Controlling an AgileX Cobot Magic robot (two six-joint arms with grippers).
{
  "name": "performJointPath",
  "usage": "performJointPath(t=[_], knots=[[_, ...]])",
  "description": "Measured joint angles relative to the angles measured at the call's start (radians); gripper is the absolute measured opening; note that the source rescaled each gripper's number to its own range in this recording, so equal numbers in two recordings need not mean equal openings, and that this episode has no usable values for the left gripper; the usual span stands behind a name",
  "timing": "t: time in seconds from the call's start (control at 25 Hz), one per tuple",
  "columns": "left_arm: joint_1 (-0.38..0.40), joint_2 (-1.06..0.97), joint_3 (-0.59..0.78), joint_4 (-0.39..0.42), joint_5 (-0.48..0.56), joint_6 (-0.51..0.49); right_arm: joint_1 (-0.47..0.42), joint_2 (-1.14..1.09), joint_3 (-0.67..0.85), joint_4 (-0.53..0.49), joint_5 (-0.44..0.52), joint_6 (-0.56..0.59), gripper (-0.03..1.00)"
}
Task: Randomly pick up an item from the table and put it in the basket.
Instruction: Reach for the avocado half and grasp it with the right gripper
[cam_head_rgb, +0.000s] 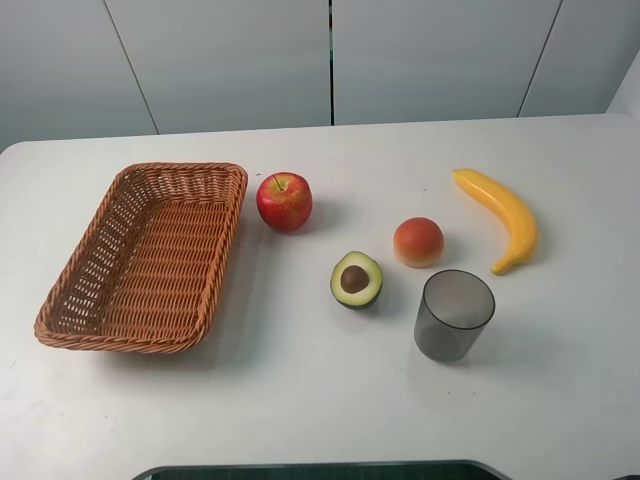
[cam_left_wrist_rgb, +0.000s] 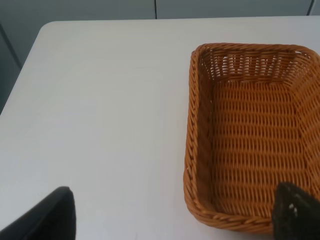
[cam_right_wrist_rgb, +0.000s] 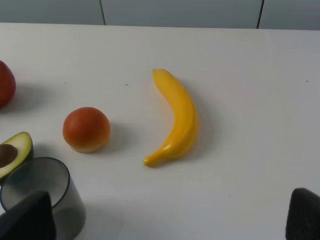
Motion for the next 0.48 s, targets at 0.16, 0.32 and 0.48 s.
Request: performJointPath(t=[0.16,0.32,0.48], knots=[[0.000,0.000,0.000,0.000,0.000,0.000,0.000,0.000,0.000,0.000,0.000,0.000,1.00],[0.000,0.000,0.000,0.000,0.000,0.000,0.000,0.000,0.000,0.000,0.000,0.000,1.00],[0.000,0.000,0.000,0.000,0.000,0.000,0.000,0.000,0.000,0.000,0.000,0.000,1.00]])
